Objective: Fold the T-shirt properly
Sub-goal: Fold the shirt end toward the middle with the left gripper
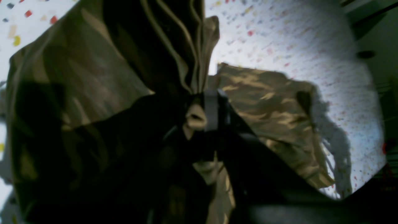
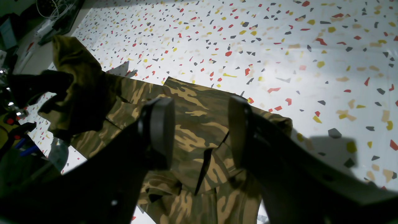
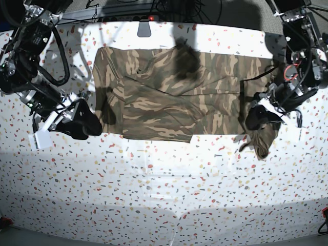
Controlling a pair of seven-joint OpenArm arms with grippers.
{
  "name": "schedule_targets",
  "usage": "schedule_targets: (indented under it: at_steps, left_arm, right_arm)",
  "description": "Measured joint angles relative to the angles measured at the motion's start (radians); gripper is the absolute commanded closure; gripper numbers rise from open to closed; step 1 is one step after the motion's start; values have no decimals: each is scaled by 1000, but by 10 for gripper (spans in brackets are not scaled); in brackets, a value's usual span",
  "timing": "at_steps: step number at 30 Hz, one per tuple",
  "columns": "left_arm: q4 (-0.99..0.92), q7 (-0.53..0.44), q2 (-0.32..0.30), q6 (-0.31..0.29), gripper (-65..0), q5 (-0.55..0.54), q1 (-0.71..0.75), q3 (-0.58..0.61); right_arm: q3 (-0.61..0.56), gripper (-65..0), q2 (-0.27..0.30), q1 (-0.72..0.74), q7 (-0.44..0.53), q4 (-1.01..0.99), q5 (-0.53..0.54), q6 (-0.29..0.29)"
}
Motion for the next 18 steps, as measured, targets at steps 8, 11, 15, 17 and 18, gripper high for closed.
schedule_targets:
  at_steps: [8, 11, 15, 17, 18]
  left_arm:
    - [0, -2, -3, 0, 0, 77, 50, 208]
    - [0, -42, -3, 0, 0, 147, 51, 264]
    - [0, -65, -5, 13, 0, 183, 51, 286]
    - [0, -104, -5, 34, 0, 186, 51, 286]
    - [0, -119, -5, 34, 0, 186, 50, 286]
  right_arm:
    - [0, -263, 0, 0, 0, 0, 0, 0]
    - [0, -262, 0, 0, 0, 0, 0, 0]
    - [0, -262, 0, 0, 0, 0, 0, 0]
    - [0, -262, 0, 0, 0, 0, 0, 0]
    - [0, -263, 0, 0, 0, 0, 0, 0]
